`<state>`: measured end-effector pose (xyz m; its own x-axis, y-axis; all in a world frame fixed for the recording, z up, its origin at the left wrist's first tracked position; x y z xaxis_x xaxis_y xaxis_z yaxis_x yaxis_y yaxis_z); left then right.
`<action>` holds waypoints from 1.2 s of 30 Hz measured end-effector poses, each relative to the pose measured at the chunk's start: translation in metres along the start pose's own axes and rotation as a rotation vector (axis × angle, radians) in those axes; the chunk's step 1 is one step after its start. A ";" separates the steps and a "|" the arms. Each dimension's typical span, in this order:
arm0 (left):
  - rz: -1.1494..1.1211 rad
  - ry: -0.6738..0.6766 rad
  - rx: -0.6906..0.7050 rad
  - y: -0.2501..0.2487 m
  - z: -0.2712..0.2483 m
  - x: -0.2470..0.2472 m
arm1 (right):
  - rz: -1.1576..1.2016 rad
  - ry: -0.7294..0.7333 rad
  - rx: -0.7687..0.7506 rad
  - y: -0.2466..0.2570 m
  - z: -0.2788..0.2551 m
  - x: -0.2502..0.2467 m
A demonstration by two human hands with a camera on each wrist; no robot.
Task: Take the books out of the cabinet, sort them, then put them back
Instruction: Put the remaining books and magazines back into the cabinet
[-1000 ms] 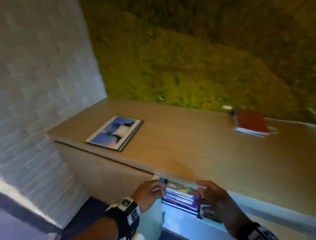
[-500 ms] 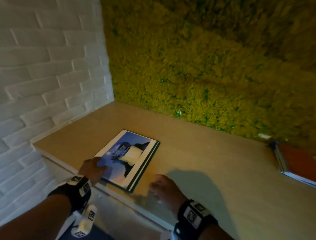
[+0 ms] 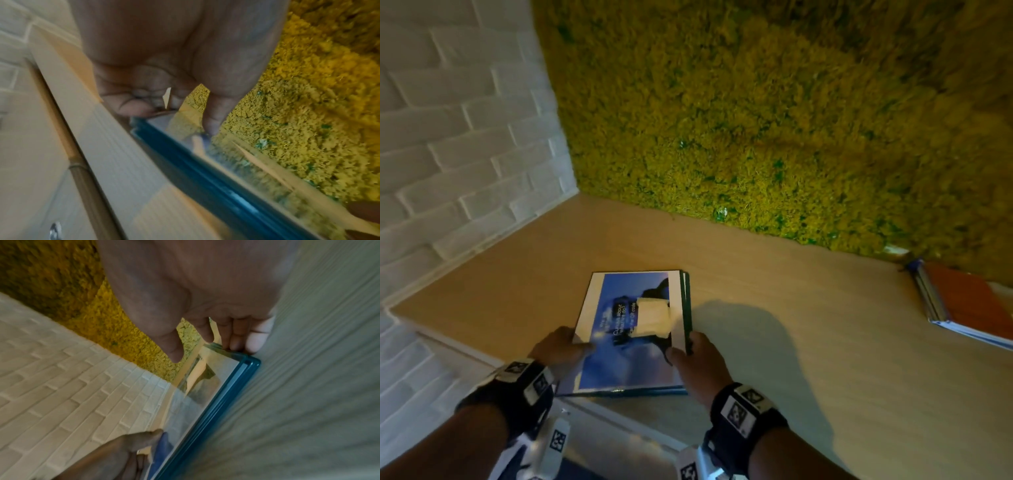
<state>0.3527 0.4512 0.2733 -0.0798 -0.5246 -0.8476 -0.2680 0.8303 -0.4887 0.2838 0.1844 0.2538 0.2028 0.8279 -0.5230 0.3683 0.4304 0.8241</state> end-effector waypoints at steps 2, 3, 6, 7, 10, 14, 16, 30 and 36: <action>-0.201 0.074 -0.008 -0.004 -0.013 0.011 | 0.047 -0.029 0.033 -0.010 0.002 -0.013; -0.294 0.115 -0.008 -0.005 -0.019 0.014 | 0.074 -0.044 0.049 -0.015 0.001 -0.022; -0.565 0.175 -0.015 -0.020 -0.050 0.018 | 0.168 -0.070 0.156 -0.040 -0.008 -0.046; -0.704 0.186 -0.031 -0.030 -0.064 0.021 | 0.218 -0.092 0.183 -0.049 -0.012 -0.057; -0.947 0.191 0.018 -0.066 -0.115 0.030 | 0.267 -0.192 0.198 -0.082 -0.014 -0.102; -0.971 0.140 0.207 -0.130 -0.175 0.043 | 0.378 -0.357 0.064 -0.085 -0.058 -0.200; -0.876 0.078 0.331 -0.166 -0.202 0.056 | 0.418 -0.430 0.020 -0.087 -0.094 -0.250; -0.794 0.017 0.320 -0.255 -0.308 0.157 | 0.394 -0.609 0.008 -0.182 -0.182 -0.363; -0.752 0.066 0.391 -0.251 -0.304 0.170 | 0.299 -0.617 0.024 -0.206 -0.184 -0.361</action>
<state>0.1143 0.0965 0.3150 -0.0722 -0.9628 -0.2603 0.0780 0.2548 -0.9639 -0.0323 -0.1371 0.3134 0.7759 0.5507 -0.3077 0.2348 0.2007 0.9511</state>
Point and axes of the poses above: each hand's wrist, its own z-axis towards the middle knuckle, its own x-axis out of the palm, y = z × x, the point moved 7 cm from there along z, towards the middle knuckle, and after that the axes turned 15 degrees about -y, right-handed, at the moved point
